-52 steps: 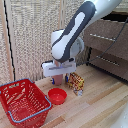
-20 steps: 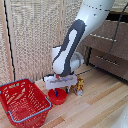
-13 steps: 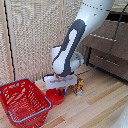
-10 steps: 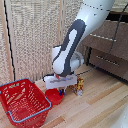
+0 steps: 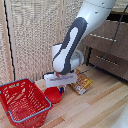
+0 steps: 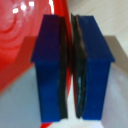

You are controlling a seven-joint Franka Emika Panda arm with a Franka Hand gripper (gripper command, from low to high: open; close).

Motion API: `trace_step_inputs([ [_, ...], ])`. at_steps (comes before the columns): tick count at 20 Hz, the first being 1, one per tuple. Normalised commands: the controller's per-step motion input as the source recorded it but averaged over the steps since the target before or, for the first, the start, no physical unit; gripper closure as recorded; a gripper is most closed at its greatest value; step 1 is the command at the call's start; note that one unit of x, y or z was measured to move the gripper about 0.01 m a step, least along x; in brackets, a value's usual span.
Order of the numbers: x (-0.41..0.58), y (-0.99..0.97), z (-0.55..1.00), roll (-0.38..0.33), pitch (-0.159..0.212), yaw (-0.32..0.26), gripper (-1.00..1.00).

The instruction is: Move your gripper in the direction of the red bowl and clutch it softly. Cautiously raise the red bowl up from the surface. Hover the red bowl above the basket and gently bring it down inside. Let go of the gripper's grasp when the red bowl is within the basket.

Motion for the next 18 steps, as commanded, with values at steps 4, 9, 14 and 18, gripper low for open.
trace_step_inputs([
  [4, 0.239, -0.16, 0.86, 0.081, 0.0, 0.018, 1.0],
  [9, 0.295, -0.09, 0.88, 0.076, 0.0, 0.044, 1.0],
  [14, 0.429, -0.02, 0.88, 0.108, 0.0, 0.091, 1.0],
  [18, 0.395, 0.01, 0.86, 0.113, 0.001, 0.081, 1.0],
])
